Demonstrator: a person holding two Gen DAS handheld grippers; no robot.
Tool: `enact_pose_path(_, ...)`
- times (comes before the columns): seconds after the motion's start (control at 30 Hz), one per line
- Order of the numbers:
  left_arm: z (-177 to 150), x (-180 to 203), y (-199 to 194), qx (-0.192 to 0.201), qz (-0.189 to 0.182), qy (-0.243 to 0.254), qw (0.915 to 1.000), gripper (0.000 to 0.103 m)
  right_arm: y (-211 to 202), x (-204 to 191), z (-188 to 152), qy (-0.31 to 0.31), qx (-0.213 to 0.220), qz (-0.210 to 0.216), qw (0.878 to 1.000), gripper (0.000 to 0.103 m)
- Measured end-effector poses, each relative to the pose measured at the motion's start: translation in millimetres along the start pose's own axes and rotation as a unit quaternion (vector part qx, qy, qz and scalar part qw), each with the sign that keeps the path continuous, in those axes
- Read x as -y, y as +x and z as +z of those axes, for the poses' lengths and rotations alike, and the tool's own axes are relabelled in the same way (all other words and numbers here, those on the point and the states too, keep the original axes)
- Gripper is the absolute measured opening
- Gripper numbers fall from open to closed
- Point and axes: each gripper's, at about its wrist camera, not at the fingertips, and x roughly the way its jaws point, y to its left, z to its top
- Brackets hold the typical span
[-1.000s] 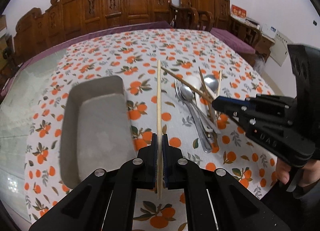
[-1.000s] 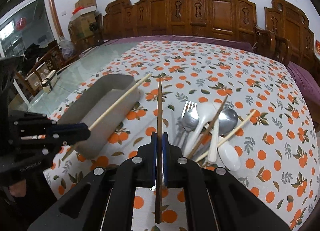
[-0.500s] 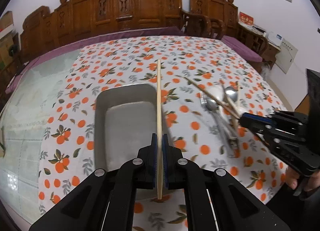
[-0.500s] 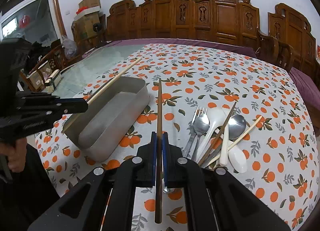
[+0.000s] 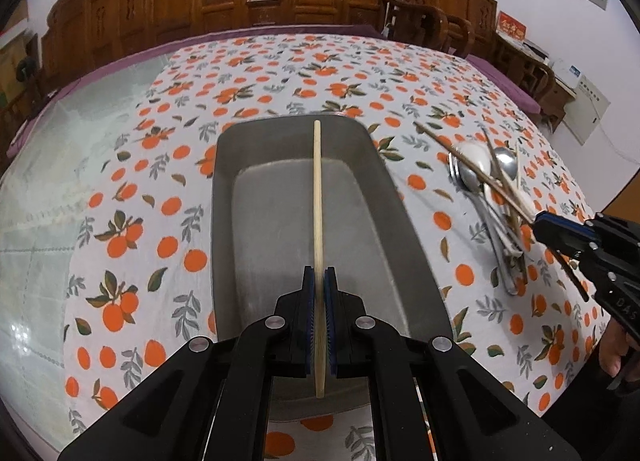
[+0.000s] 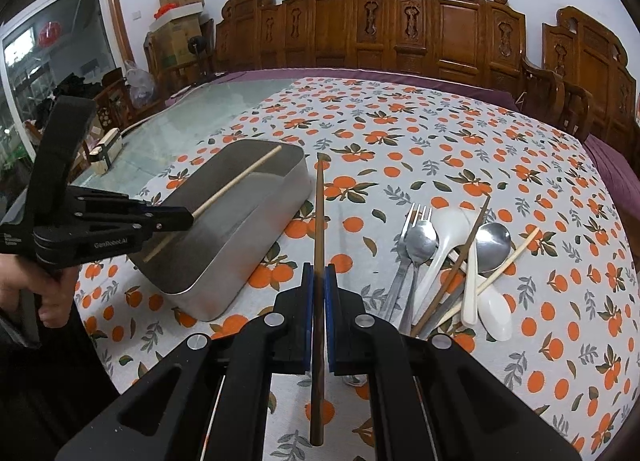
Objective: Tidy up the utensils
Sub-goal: 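Carry the bamboo chopstick into the metal tray and open the left tool while the right tool holds its chopstick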
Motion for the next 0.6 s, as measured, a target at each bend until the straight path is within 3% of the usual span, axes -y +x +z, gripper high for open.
enact_pose_path(0.13,0.0,-8.1,4.9,-0.006,-0.008,-0.017,0.9998,0.005,2.5,-5.4,3.6,0.003,-0.002,-0.001,1.0,0.006)
enact_pose_path(0.23,1.7,-10.6,-1.4,0.006,-0.009,-0.019,0.9998,0.012,4.7,-11.9,8.1,0.0,-0.005,-0.007,1.0,0.006)
enact_pose_path(0.4,7.9,-16.5,-22.9,0.04,-0.001,-0.023,0.9989,0.033,6.6,-23.8,19.6,-0.001,-0.005,-0.01,1.0,0.006)
enact_pose_path(0.6,11.9,-35.7,-43.2,0.071,0.008,-0.038,0.9967,0.041,16.4,-43.7,36.0,0.011,-0.004,0.004,1.0,0.006)
